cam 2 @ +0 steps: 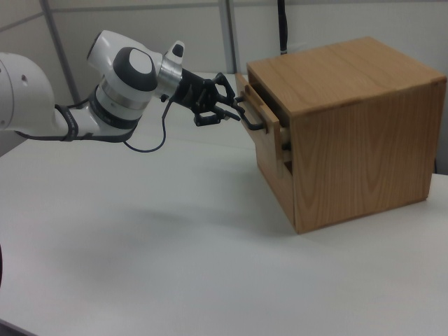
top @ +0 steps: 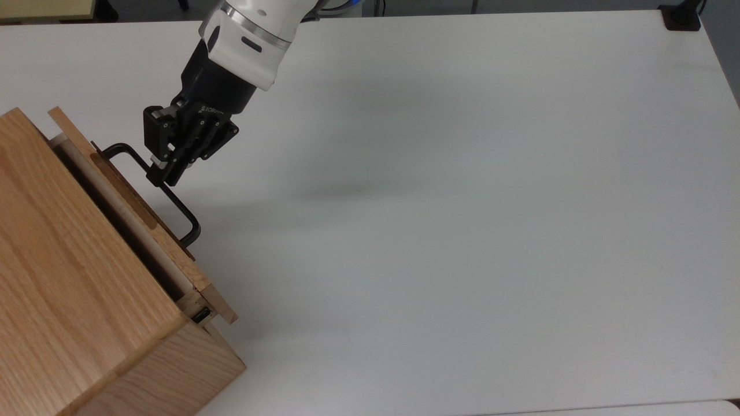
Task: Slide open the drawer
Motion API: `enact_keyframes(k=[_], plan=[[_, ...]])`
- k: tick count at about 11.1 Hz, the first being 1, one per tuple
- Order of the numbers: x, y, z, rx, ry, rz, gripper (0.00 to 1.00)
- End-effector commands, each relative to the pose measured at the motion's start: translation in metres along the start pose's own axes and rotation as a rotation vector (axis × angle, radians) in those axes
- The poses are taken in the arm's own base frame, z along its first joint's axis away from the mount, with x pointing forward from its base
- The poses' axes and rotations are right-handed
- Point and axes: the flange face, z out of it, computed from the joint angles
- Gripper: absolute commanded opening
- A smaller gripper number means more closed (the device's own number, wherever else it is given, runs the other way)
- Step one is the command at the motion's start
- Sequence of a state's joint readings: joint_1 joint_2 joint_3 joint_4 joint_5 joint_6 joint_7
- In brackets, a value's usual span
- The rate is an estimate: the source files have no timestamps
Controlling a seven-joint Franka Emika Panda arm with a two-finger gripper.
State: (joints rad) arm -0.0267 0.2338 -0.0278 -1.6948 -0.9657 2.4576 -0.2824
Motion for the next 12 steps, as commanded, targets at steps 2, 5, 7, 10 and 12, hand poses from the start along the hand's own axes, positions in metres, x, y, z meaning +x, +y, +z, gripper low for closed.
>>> enact_keyframes(k=[2,5,7,10,12], plan=[[0.0,-0.024,-0.01,0.012,0.013,-0.005,0.03],[-0.001,-0.025,-0.004,0.015,0.007,-0.006,0.39],[-0.002,-0.024,-0.002,0.015,0.005,-0.004,0.44],[-0.004,-0.018,-0.003,0.008,0.006,0.003,0.49],[-0.004,-0.012,-0.01,0.0,0.008,0.058,0.49]])
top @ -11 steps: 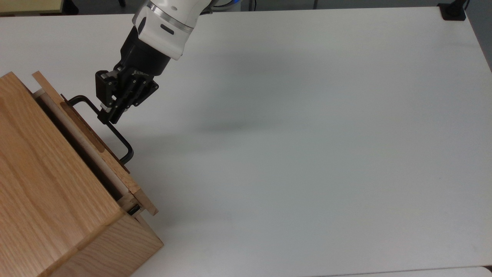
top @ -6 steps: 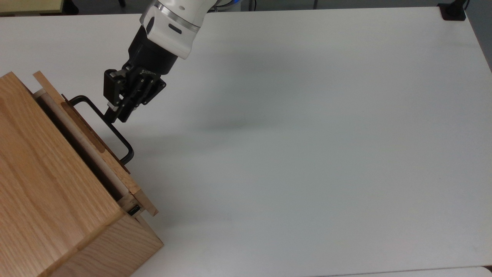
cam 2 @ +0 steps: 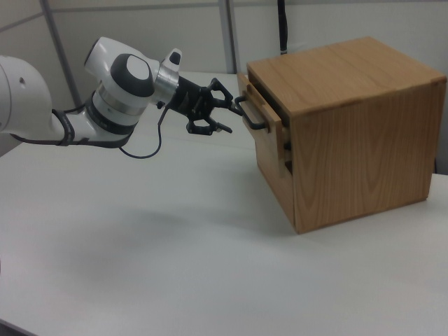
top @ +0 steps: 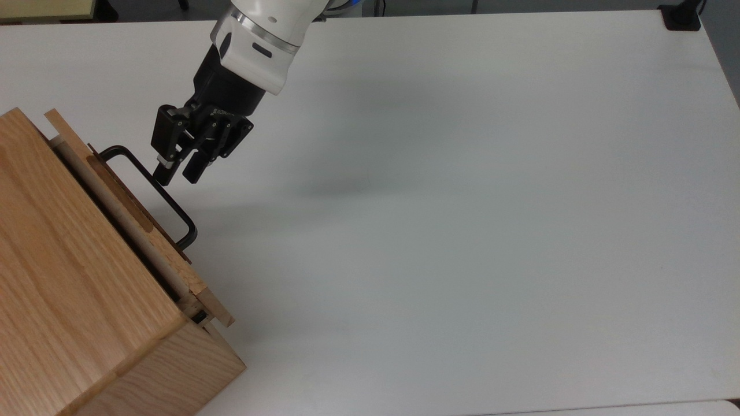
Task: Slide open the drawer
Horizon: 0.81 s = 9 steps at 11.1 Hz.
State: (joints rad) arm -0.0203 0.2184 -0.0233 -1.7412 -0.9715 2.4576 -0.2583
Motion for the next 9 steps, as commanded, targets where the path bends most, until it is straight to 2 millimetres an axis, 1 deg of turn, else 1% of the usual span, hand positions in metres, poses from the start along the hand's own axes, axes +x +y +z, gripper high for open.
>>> enact_keyframes(k=[1,3,4,5,6,7,8,9], plan=[[-0.004,0.004,-0.008,-0.025,0.01,0.072,0.49],[-0.005,0.005,-0.004,-0.026,0.007,0.072,0.49],[-0.01,0.006,0.006,-0.034,-0.008,0.063,0.48],[-0.007,0.016,0.006,-0.055,-0.004,0.066,0.48],[-0.009,0.017,0.009,-0.053,-0.008,0.071,0.47],[-0.012,0.021,0.006,-0.058,-0.008,0.078,0.47],[-0.012,0.022,0.005,-0.06,-0.007,0.077,0.47],[-0.012,0.02,0.009,-0.058,-0.01,0.073,0.47]])
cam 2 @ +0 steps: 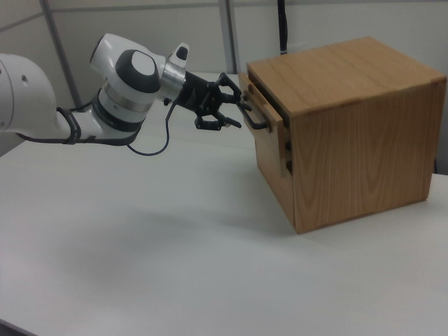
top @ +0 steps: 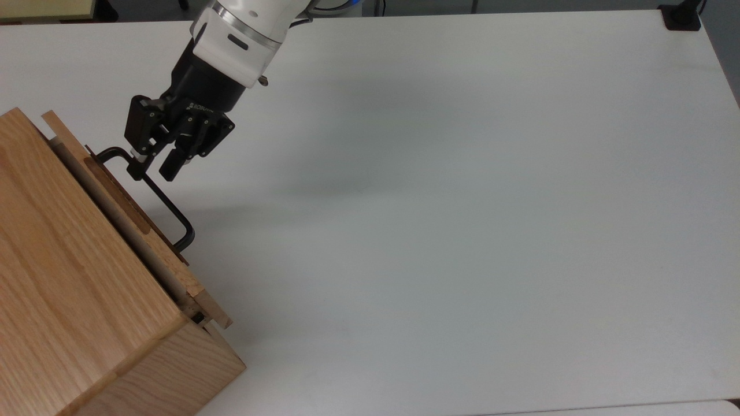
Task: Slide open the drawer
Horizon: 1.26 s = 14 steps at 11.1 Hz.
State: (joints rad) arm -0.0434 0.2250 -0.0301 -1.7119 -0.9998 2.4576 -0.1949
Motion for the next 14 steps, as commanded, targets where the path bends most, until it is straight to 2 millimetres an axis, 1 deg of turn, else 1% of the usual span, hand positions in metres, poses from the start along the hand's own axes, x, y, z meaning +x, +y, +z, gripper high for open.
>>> enact_keyframes(k=[1,2,3,4,5,6,7,8,9,11,12,14], plan=[[-0.002,0.001,0.009,-0.02,0.001,0.001,0.46],[-0.002,-0.004,0.017,-0.012,-0.006,-0.004,0.4],[0.001,0.001,0.017,-0.021,-0.001,-0.001,0.34],[0.003,-0.002,0.021,-0.022,-0.004,-0.01,0.23],[0.003,-0.003,0.022,-0.024,-0.005,-0.016,0.09],[0.004,-0.001,0.019,-0.027,-0.002,-0.013,0.0],[0.003,0.001,0.015,-0.029,0.002,-0.008,0.0],[0.005,0.002,0.007,-0.031,0.011,-0.005,0.0],[0.006,-0.003,0.001,-0.025,0.013,-0.01,0.0],[0.011,-0.013,-0.019,-0.019,0.029,0.014,0.0],[0.016,-0.022,-0.027,-0.011,0.038,0.014,0.0],[0.015,-0.033,-0.043,-0.002,0.05,0.015,0.0]])
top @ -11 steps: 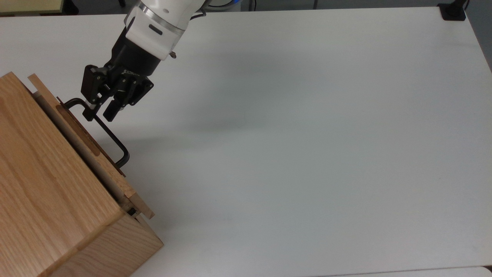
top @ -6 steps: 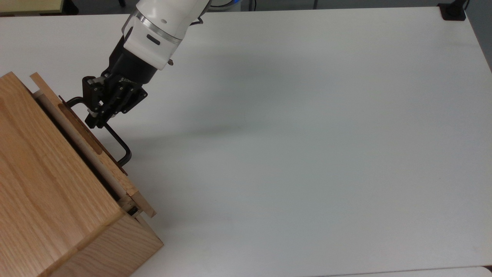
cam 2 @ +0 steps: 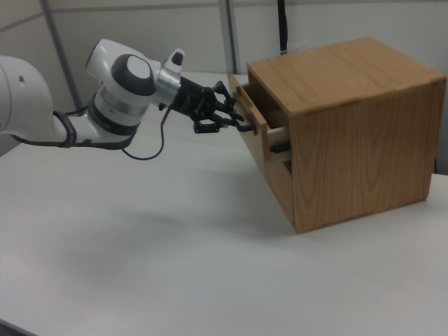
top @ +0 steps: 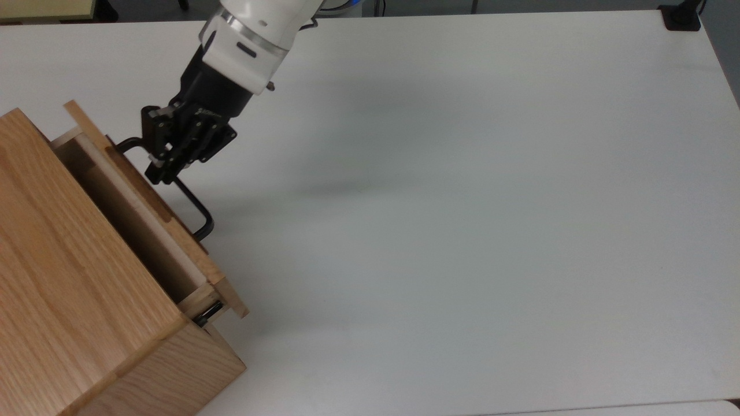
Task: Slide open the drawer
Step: 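Pull the handle further outward, sliding the drawer wide open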
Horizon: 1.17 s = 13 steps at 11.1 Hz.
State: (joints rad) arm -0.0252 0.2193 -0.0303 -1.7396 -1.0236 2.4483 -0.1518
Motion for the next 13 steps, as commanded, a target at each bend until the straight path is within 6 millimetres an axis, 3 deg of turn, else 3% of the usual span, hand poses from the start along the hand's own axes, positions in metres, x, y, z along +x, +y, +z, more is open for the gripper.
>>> enact_keyframes(k=[1,7,11,13], plan=[[0.01,-0.025,-0.05,0.002,0.053,0.01,0.0],[0.038,-0.064,-0.092,0.042,0.009,0.067,0.0],[0.05,-0.073,-0.108,0.079,0.015,0.108,0.06],[0.05,-0.072,-0.108,0.096,0.015,0.124,0.37]])
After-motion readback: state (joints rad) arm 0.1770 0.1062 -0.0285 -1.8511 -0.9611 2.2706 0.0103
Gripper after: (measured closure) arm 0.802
